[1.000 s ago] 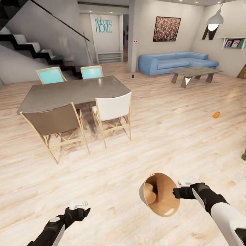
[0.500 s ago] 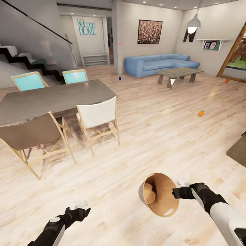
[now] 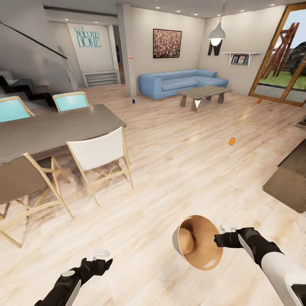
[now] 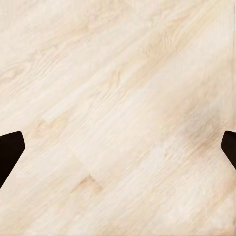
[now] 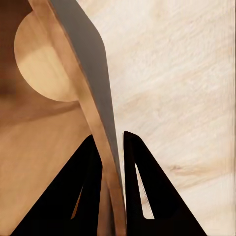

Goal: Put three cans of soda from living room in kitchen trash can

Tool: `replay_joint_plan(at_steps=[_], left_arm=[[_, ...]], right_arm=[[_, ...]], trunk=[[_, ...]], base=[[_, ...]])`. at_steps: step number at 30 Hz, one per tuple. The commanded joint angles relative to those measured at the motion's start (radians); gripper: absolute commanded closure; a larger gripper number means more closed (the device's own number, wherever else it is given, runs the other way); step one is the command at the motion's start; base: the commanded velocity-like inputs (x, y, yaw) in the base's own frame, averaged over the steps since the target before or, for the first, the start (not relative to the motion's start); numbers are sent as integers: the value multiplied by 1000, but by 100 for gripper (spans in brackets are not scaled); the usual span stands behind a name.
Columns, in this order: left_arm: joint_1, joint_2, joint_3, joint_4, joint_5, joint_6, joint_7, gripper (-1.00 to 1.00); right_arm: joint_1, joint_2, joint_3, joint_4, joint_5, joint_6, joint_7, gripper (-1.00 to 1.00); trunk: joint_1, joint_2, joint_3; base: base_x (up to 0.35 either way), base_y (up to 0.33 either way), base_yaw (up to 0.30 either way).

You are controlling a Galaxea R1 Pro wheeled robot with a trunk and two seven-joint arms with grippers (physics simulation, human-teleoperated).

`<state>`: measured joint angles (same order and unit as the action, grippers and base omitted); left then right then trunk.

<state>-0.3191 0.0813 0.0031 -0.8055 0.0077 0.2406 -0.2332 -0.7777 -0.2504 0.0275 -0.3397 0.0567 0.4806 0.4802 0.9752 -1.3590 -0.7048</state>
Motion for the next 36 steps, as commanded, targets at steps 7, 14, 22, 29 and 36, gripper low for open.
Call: replay_joint_plan(at_steps=[7, 14, 22, 29, 36], left_arm=[[0, 0, 1, 0, 0, 0, 0, -100], [0, 0, 1, -1, 0, 0, 0, -100], [0, 0, 0, -1, 0, -1, 0, -100], [0, 0, 0, -2, 0, -1, 0, -100], [0, 1, 0, -3, 0, -1, -1, -100]], right_arm=[[0, 0, -4, -1, -17, 4, 5, 100], [0, 0, -4, -1, -17, 4, 5, 100], [0, 2, -3, 2, -17, 3, 4, 100], [0, 2, -3, 7, -17, -12, 3, 100], [0, 2, -3, 11, -17, -19, 3, 100]], trunk=[[0, 0, 8], [0, 0, 16], [0, 0, 21], [0, 0, 22], [0, 0, 22]], base=[[276, -9, -193], [312, -1, -192], [322, 0, -115], [323, 0, -8], [323, 0, -83]])
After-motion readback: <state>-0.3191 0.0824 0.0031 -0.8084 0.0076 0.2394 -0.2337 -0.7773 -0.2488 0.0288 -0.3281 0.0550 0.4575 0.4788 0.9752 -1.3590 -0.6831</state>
